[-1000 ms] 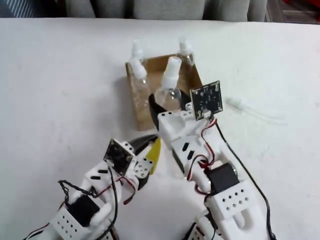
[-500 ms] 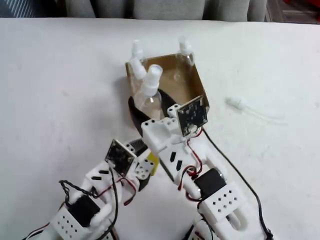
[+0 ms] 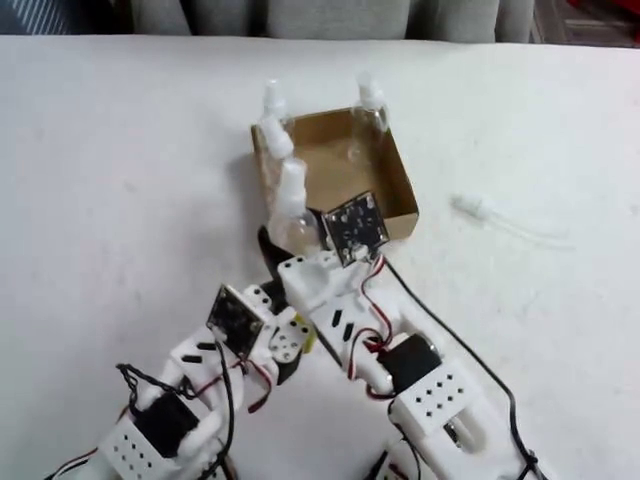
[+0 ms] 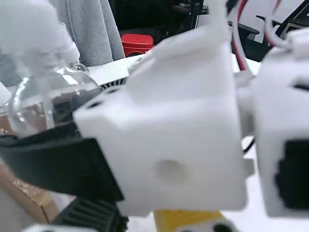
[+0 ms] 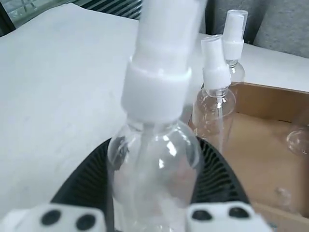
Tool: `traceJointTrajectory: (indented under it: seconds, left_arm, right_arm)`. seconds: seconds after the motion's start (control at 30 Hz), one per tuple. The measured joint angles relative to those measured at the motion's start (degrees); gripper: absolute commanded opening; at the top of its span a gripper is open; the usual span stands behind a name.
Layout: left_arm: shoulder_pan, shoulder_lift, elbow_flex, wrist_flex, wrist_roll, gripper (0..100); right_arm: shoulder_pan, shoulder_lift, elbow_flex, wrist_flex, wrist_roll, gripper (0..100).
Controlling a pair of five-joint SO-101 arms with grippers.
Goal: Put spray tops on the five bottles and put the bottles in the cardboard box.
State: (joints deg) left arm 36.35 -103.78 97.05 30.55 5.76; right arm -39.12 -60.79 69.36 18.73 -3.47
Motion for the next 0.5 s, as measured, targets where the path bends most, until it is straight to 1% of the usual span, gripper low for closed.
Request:
traceJointTrajectory:
  seconds: [0.3,0.5]
  left_arm:
    - [0.35,-0.44,0.00,0.00,-0.26,2]
    - [0.35,-0.35,0.00,0.00,-0.26,2]
  right_arm:
    - [-0.53,-12.13,0.00,11.43,2.37,1.7]
    - [-0.53,-13.63,0.00,12.75,2.46,1.7]
